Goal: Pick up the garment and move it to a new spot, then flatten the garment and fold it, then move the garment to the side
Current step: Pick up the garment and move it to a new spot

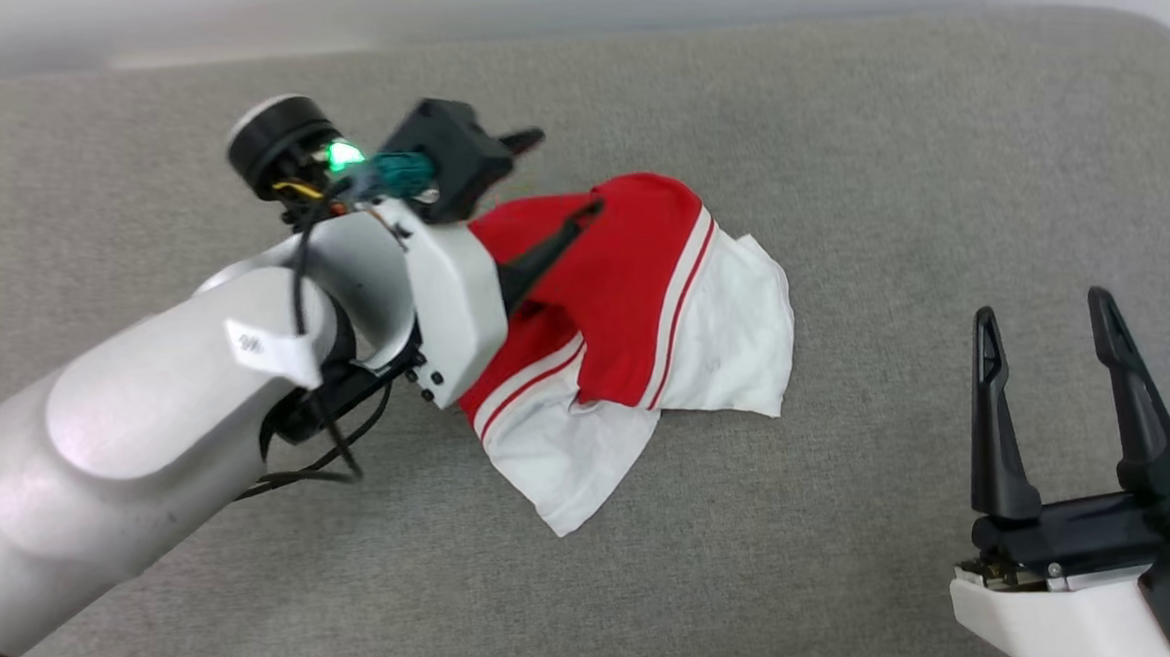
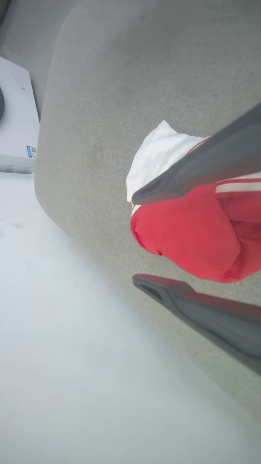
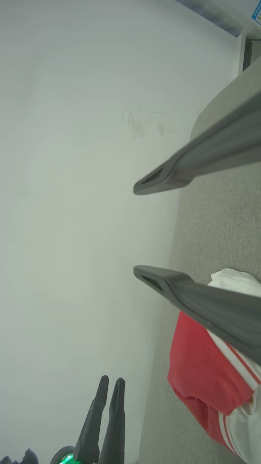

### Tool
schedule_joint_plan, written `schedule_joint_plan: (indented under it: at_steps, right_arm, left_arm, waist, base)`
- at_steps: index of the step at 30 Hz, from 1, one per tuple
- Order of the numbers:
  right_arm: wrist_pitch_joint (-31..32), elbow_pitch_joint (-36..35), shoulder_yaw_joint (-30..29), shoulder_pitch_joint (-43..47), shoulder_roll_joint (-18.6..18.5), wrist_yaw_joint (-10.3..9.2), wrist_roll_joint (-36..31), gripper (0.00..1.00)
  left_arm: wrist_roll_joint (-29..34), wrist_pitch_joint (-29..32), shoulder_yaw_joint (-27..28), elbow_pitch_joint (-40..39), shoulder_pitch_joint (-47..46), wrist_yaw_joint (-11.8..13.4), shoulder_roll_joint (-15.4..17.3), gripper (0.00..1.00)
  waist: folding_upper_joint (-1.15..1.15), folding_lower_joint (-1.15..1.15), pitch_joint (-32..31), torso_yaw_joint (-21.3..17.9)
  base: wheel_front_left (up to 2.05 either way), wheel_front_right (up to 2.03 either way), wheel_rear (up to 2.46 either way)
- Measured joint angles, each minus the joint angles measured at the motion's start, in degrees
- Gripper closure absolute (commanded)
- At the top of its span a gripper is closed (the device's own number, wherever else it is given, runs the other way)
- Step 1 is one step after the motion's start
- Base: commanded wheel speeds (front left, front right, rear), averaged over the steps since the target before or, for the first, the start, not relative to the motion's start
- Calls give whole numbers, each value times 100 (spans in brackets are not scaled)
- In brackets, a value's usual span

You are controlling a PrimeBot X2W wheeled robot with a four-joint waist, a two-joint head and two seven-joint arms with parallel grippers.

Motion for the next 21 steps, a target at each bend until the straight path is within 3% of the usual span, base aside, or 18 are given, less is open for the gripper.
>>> schedule_joint_plan:
  at_steps: [9, 14, 18, 21]
  right_arm:
    - [0, 188, 12, 223, 1, 0, -19, 0]
    - [0, 316, -22, 307, 1, 0, -10, 0]
    - [0, 447, -46, 382, 2, 0, 14, 0]
    - [0, 517, -77, 383, 1, 0, 63, 0]
  left_arm:
    - [478, -1890, 626, 34, 1132, 1662, 268, 0]
    - [624, -2279, 1151, -105, 2014, 2633, 319, 0]
    - [1193, -2291, 1833, -544, 2774, 3171, 205, 0]
    - [1599, -2302, 2372, -792, 3488, 3355, -3, 0]
  waist:
    - [0, 0, -495, 272]
    - [0, 0, -661, 392]
    - [0, 0, -750, 465]
    - [0, 0, -813, 488]
  base:
    - [0, 0, 0]
    - [0, 0, 0]
    - [0, 0, 0]
    - [0, 0, 0]
